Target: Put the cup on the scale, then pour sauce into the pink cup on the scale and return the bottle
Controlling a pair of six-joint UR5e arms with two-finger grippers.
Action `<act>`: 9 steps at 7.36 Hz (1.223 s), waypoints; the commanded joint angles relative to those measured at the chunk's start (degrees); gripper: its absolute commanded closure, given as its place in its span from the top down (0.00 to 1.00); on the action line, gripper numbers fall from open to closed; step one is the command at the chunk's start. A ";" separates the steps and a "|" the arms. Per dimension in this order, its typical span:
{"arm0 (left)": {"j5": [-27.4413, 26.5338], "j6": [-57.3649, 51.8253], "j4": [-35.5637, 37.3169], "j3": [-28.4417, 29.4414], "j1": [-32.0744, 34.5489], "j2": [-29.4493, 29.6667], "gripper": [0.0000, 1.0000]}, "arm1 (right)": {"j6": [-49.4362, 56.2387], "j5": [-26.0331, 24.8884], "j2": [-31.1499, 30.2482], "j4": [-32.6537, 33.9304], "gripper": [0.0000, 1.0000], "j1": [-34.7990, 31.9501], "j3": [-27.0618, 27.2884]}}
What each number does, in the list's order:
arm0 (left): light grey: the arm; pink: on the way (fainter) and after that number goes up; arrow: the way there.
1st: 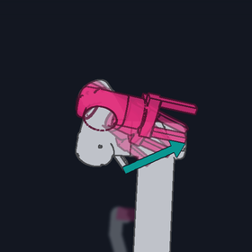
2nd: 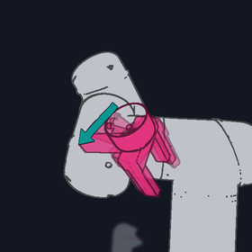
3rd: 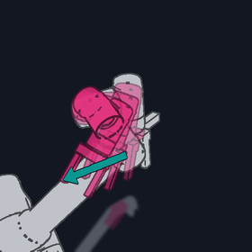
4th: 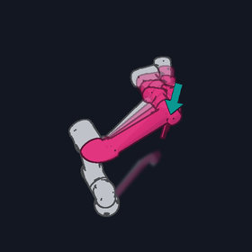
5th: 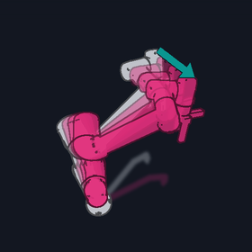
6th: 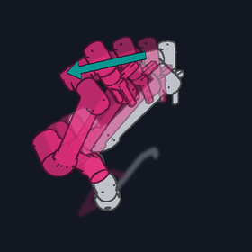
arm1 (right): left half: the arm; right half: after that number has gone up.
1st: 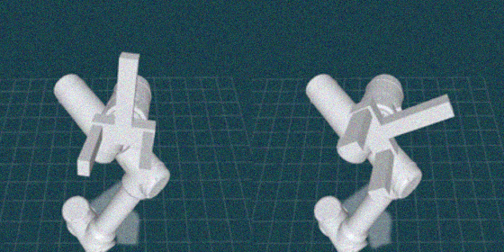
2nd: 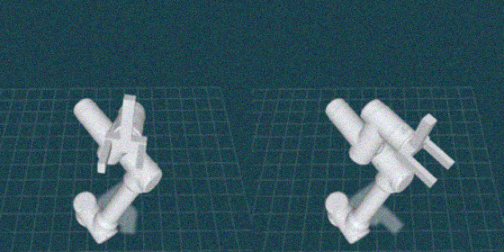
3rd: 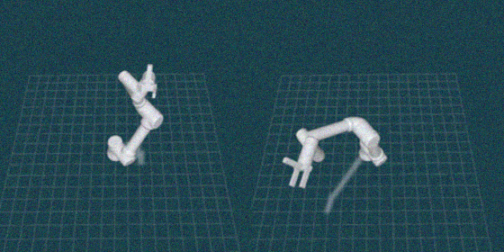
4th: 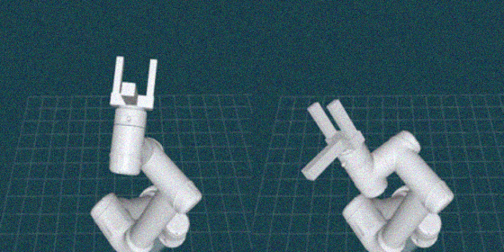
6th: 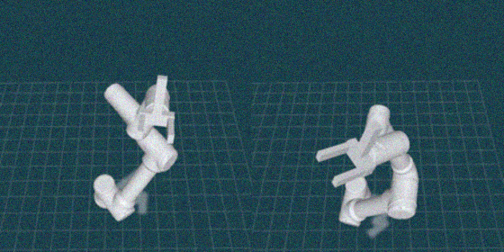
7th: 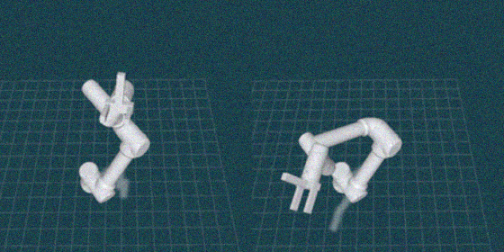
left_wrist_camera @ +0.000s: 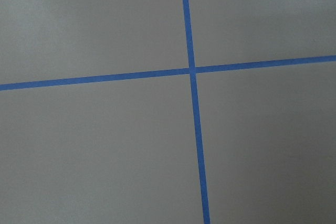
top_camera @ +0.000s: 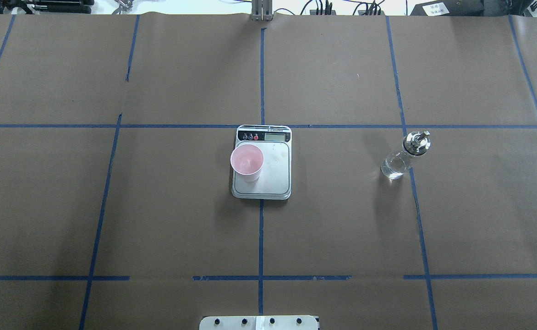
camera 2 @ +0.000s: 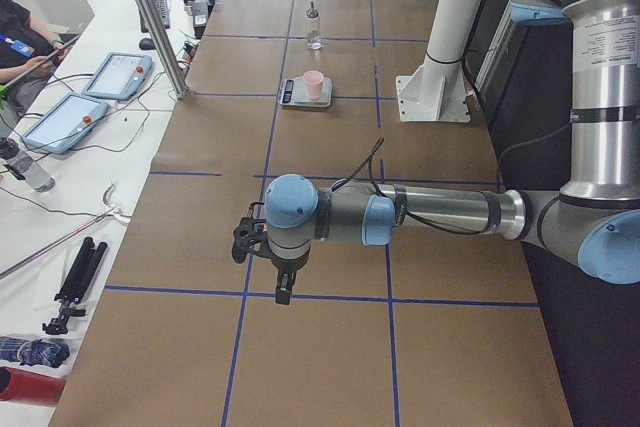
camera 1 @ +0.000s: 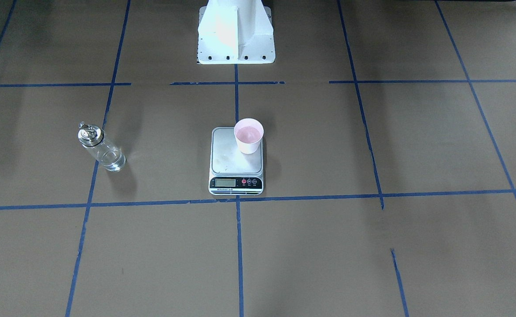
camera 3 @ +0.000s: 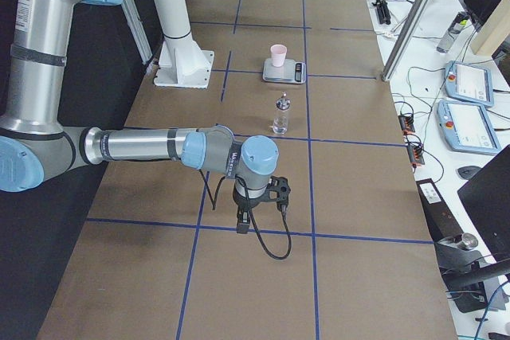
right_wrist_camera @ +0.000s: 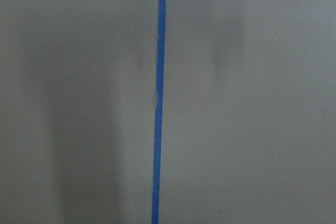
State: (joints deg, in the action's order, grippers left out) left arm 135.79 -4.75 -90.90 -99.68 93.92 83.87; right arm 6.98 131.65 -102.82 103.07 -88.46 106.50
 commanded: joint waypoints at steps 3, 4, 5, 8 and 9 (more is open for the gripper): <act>-0.09 0.00 0.03 0.10 0.03 -0.02 1.00 | -1.44 -0.08 2.01 -6.64 1.00 0.04 -1.38; -0.17 0.00 0.03 0.10 0.03 -0.11 1.00 | -1.44 -0.25 1.84 -10.83 1.00 0.04 -4.08; -0.35 0.00 0.03 0.10 0.03 -0.02 1.00 | -1.53 -0.08 1.84 -17.75 1.00 0.04 -8.46; -0.35 0.00 0.20 0.18 0.03 -0.02 1.00 | -1.71 0.27 1.67 -23.01 1.00 -0.05 -10.53; -0.26 0.00 0.20 0.27 0.03 -0.02 1.00 | -1.71 -0.16 2.01 -17.70 1.00 -0.05 -7.65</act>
State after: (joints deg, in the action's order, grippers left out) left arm 135.46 -4.75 -90.72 -99.53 93.95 83.84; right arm 5.30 131.78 -100.98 81.49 -88.49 96.58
